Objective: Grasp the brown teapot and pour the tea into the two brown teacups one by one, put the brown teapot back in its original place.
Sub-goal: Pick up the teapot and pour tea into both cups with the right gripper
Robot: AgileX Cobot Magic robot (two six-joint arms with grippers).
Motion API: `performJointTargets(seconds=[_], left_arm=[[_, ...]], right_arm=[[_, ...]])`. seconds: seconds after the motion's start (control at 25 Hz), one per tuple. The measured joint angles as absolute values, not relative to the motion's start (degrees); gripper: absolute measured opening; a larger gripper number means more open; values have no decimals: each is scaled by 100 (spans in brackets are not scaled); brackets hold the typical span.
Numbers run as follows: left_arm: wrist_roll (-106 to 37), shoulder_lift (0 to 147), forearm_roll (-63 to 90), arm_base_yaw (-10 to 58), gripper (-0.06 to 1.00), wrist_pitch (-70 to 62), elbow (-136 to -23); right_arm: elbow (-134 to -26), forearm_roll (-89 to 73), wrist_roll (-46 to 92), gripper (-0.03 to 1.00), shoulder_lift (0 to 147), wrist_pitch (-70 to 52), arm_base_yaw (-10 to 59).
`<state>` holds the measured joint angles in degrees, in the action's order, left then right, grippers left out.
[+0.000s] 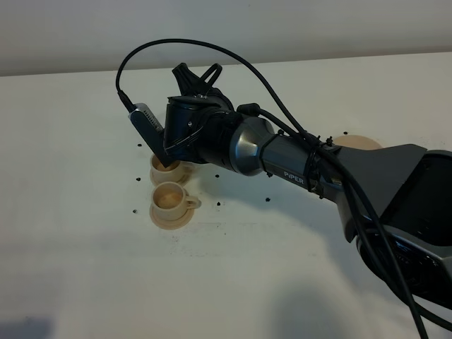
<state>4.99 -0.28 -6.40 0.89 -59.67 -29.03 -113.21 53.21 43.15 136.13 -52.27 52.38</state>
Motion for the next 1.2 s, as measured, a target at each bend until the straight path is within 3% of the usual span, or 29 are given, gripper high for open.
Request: performJointTargets(seconds=[1.2], left_arm=[[499, -28, -640, 89, 61, -5967, -2903]], right_arm=[[-11321, 5867, 4593, 13, 13613, -4972, 5238]])
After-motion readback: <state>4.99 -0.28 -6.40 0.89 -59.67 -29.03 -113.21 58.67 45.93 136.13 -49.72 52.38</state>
